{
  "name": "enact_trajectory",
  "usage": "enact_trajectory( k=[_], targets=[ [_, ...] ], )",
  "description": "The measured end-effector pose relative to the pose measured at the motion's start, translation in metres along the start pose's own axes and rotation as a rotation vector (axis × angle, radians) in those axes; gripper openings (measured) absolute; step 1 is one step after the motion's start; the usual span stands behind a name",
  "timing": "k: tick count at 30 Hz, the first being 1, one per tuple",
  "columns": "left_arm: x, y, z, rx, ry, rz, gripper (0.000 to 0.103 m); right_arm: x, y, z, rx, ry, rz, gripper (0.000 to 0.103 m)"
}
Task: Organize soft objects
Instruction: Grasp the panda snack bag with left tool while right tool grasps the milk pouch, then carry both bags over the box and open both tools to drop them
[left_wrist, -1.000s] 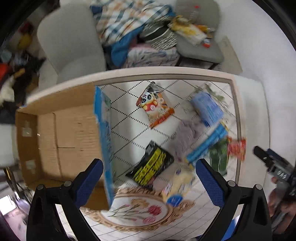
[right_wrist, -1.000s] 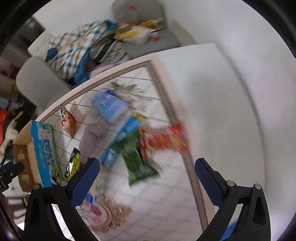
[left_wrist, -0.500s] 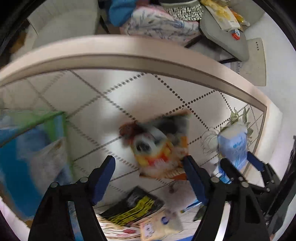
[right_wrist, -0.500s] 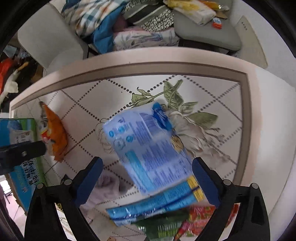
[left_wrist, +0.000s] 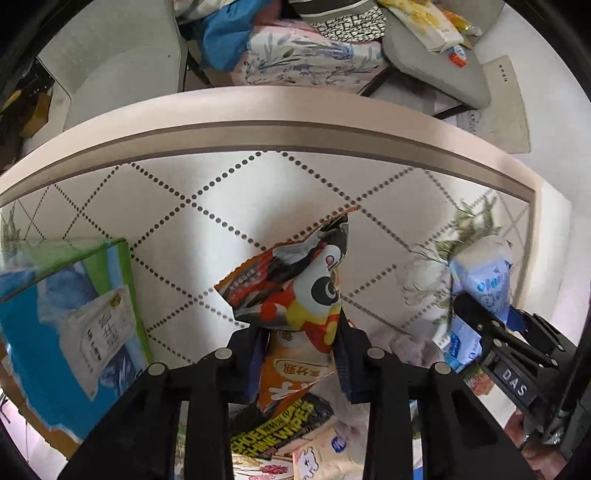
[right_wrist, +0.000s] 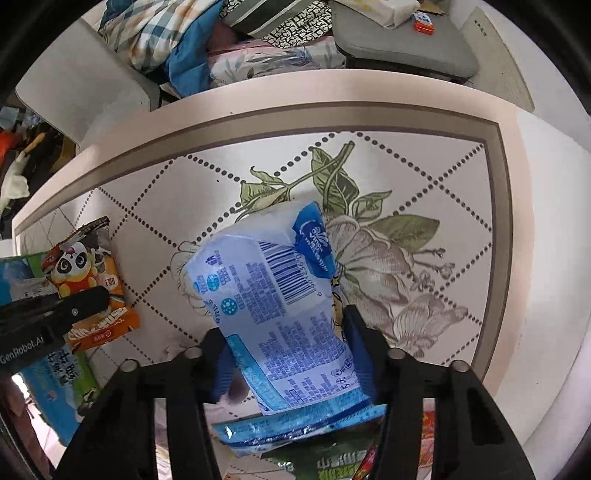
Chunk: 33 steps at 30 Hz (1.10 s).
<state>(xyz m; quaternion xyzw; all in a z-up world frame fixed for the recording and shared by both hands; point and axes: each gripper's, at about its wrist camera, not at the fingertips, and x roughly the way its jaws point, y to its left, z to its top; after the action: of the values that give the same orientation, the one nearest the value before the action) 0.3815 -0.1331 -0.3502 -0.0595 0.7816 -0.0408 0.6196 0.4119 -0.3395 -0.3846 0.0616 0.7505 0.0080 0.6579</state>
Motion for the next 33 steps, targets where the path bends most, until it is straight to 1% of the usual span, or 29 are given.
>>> enact_trajectory(
  k=[2,5,9,12,13,14,16,17,18,19,20,22,23,24,25,28,31,33],
  targets=[
    [-0.015,0.0,-0.01,0.016,-0.025,-0.002,0.029,-0.007,-0.001,-0.006,0.021,-0.013,0.017,0.048],
    [-0.041,-0.002,-0.03,0.038,-0.07,-0.021,0.029,-0.025,-0.008,-0.02,0.048,-0.039,0.048,0.047],
    [-0.095,0.011,-0.066,0.056,-0.151,-0.07,0.029,-0.064,0.002,-0.041,0.046,-0.099,0.086,0.047],
    [-0.131,0.033,-0.088,0.068,-0.221,-0.091,0.029,-0.096,0.018,-0.065,0.03,-0.148,0.131,0.047],
    [-0.142,0.043,-0.096,0.067,-0.241,-0.09,0.029,-0.107,0.03,-0.075,0.014,-0.17,0.145,0.047],
    [-0.149,0.054,-0.098,0.068,-0.256,-0.09,0.029,-0.114,0.044,-0.079,0.002,-0.185,0.158,0.047],
    [-0.168,0.081,-0.115,0.06,-0.287,-0.079,0.029,-0.129,0.071,-0.098,-0.019,-0.206,0.2,0.047],
    [-0.17,0.091,-0.121,0.054,-0.294,-0.078,0.029,-0.135,0.087,-0.106,-0.032,-0.214,0.225,0.047],
    [-0.176,0.11,-0.131,0.046,-0.301,-0.074,0.029,-0.141,0.101,-0.114,-0.045,-0.218,0.242,0.047],
    [-0.18,0.127,-0.137,0.031,-0.305,-0.067,0.029,-0.145,0.124,-0.122,-0.063,-0.224,0.261,0.047],
    [-0.181,0.145,-0.14,0.019,-0.305,-0.067,0.029,-0.15,0.137,-0.134,-0.074,-0.228,0.276,0.047],
    [-0.179,0.176,-0.144,-0.011,-0.293,-0.071,0.029,-0.154,0.174,-0.147,-0.102,-0.234,0.296,0.047],
    [-0.172,0.192,-0.141,-0.026,-0.285,-0.077,0.029,-0.152,0.194,-0.153,-0.11,-0.233,0.301,0.047],
    [-0.169,0.208,-0.142,-0.042,-0.275,-0.087,0.029,-0.15,0.217,-0.157,-0.122,-0.223,0.313,0.047],
    [-0.167,0.221,-0.141,-0.051,-0.268,-0.089,0.029,-0.147,0.231,-0.16,-0.13,-0.216,0.318,0.047],
    [-0.16,0.252,-0.136,-0.066,-0.245,-0.1,0.029,-0.128,0.285,-0.159,-0.136,-0.19,0.311,0.047],
    [-0.146,0.275,-0.125,-0.071,-0.207,-0.131,0.029,-0.106,0.319,-0.153,-0.128,-0.176,0.295,0.047],
    [-0.133,0.287,-0.113,-0.068,-0.174,-0.156,0.029,-0.084,0.334,-0.143,-0.109,-0.159,0.29,0.047]
  ],
)
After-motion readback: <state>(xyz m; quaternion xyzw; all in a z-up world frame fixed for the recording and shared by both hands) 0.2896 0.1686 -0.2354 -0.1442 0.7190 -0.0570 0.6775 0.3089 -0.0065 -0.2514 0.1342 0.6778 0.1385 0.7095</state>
